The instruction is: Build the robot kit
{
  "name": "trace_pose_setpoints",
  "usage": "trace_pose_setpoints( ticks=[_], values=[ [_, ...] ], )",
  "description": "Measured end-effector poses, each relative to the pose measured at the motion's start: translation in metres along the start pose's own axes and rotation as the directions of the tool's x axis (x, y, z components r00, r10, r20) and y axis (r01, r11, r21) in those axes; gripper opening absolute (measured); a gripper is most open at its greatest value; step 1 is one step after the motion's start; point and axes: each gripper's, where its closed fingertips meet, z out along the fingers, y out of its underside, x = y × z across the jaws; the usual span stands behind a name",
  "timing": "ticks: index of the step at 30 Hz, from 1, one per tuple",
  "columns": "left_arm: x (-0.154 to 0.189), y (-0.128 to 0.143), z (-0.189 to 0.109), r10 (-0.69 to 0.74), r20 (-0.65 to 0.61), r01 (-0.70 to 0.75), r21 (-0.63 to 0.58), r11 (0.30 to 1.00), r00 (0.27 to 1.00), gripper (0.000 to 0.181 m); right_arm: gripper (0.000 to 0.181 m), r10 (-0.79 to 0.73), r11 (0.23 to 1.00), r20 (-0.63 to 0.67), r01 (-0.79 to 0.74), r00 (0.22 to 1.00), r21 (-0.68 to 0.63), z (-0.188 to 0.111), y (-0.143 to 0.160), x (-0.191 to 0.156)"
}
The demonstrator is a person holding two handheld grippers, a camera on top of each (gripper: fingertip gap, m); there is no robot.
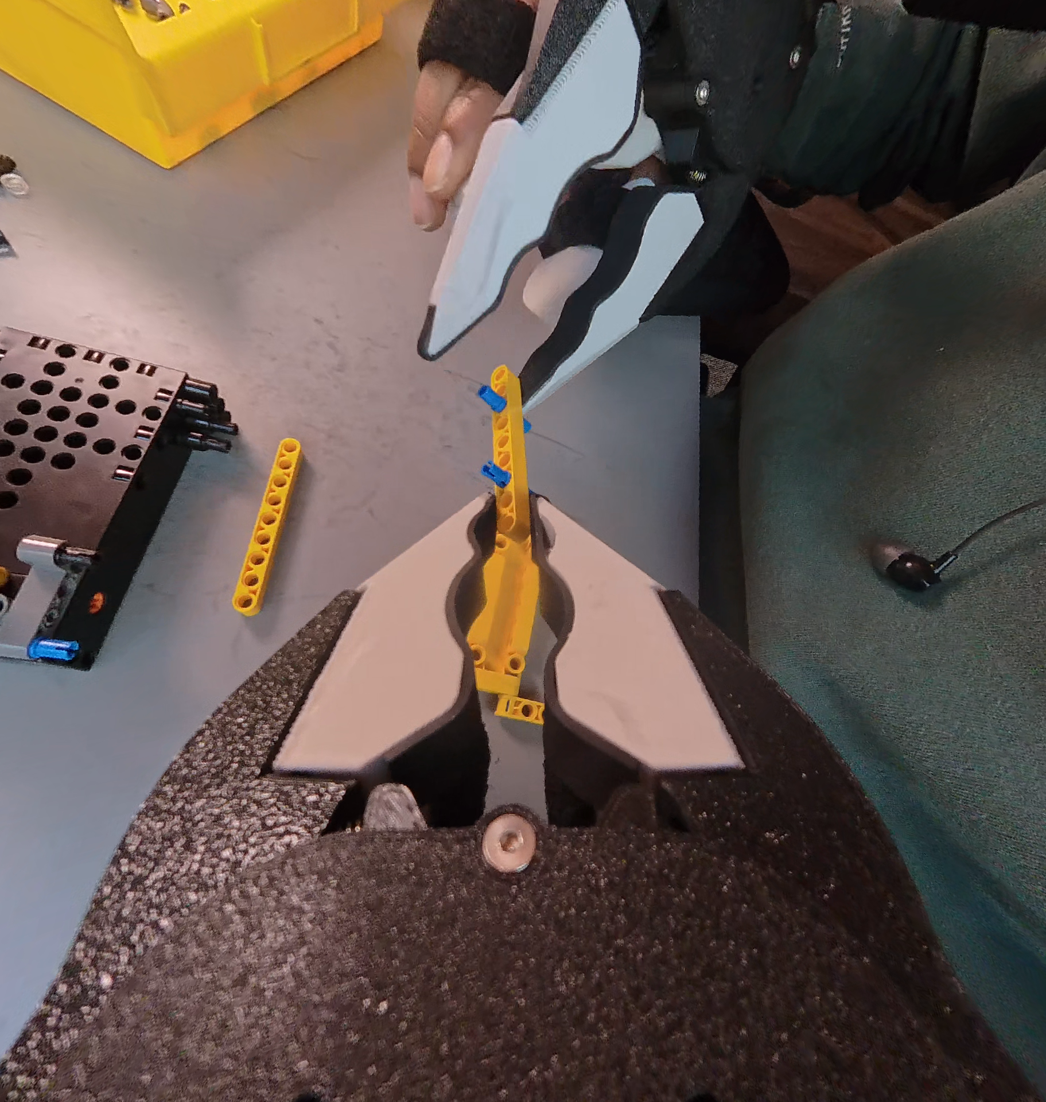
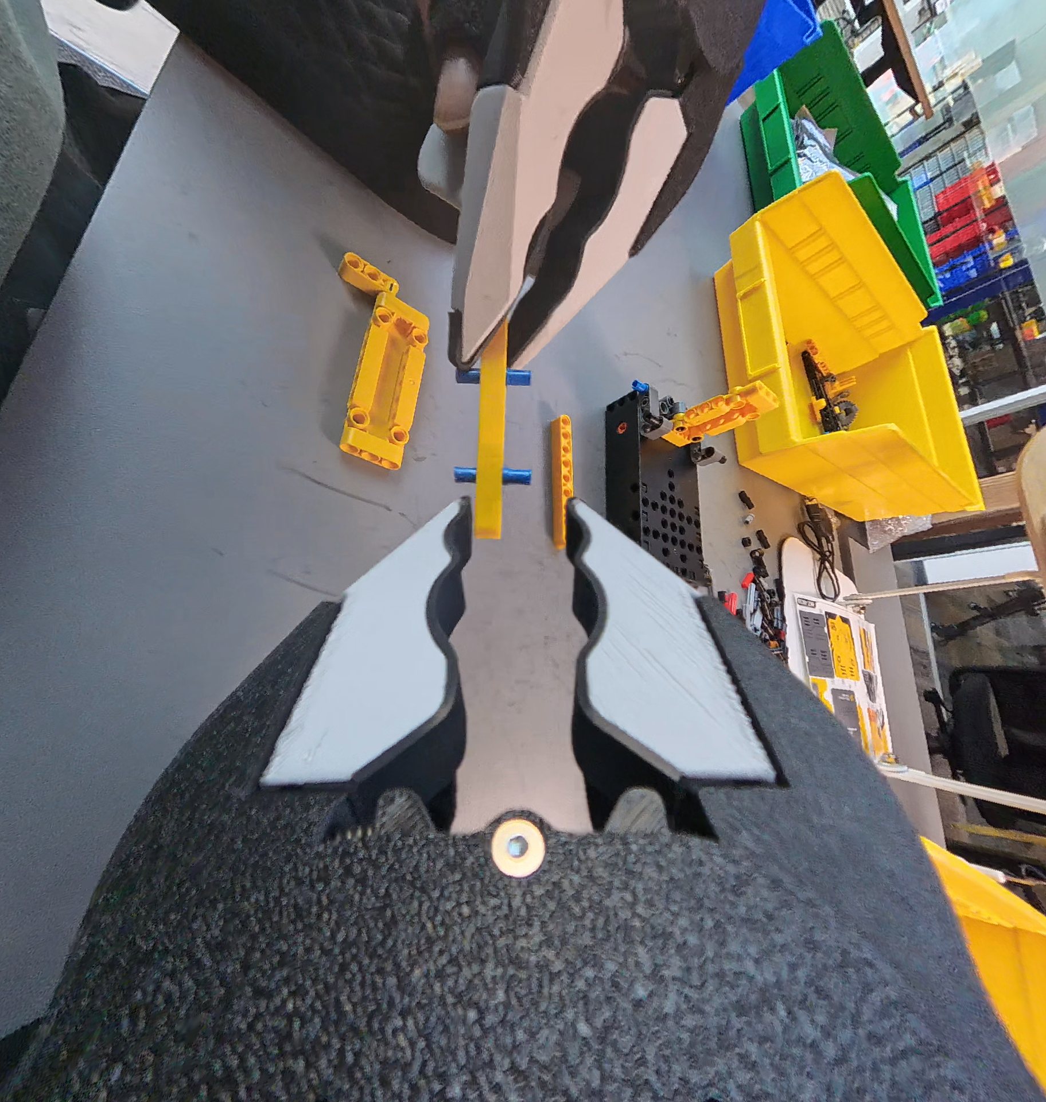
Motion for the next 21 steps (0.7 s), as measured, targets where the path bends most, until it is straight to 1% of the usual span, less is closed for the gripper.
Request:
trace_pose_setpoints(
  ticks=[1,3,6,9,12,16,18,19,20,21],
  values=[
    [0.001,0.0,0.0,0.004,-0.003,-0.004,-0.003,1.0,1.0,0.009,0.035,0.001,1.0,0.007,-0.001,1.0,0.002,0.0,0.0,0.0],
    [0.003,-0.002,0.001,0.008,-0.015,-0.008,-0.005,1.0,1.0,0.009,0.029,-0.021,0.999,0.025,0.02,0.999,0.047,-0.002,-0.008,-0.002],
    [0.004,-0.002,-0.001,0.017,-0.022,-0.017,-0.015,1.0,1.0,0.009,0.019,-0.063,0.997,0.043,0.061,0.997,0.045,-0.002,-0.009,-0.007],
    [0.01,0.001,0.0,0.017,-0.053,-0.018,-0.028,0.999,0.998,0.009,0.018,-0.096,0.994,0.064,0.092,0.993,0.062,-0.003,-0.013,-0.013],
    [0.013,0.0,-0.001,-0.003,-0.079,0.003,-0.011,1.0,0.997,0.009,0.016,-0.093,0.994,0.081,0.089,0.992,0.057,-0.006,-0.016,-0.016],
    [0.015,0.006,0.004,-0.005,-0.09,0.003,-0.031,1.0,0.996,0.009,0.016,-0.111,0.994,0.112,0.109,0.988,0.017,-0.004,-0.013,-0.024],
    [0.011,0.006,0.003,0.005,-0.071,-0.007,-0.028,1.0,0.997,0.01,0.016,-0.063,0.998,0.1,0.061,0.993,0.02,-0.001,-0.01,-0.022],
    [0.009,0.005,0.002,0.033,-0.05,-0.034,-0.027,0.999,0.998,0.01,0.017,-0.011,1.0,0.092,0.008,0.996,0.029,-0.001,-0.009,-0.019],
    [0.006,0.004,0.0,0.078,-0.024,-0.079,-0.034,0.996,0.997,0.01,0.018,0.064,0.997,0.107,-0.069,0.992,0.043,-0.001,-0.01,-0.017],
    [0.002,0.007,-0.002,0.143,0.019,-0.141,-0.064,0.988,0.99,0.009,0.024,0.149,0.987,0.165,-0.158,0.975,0.039,-0.003,-0.009,-0.019]
  ],
)
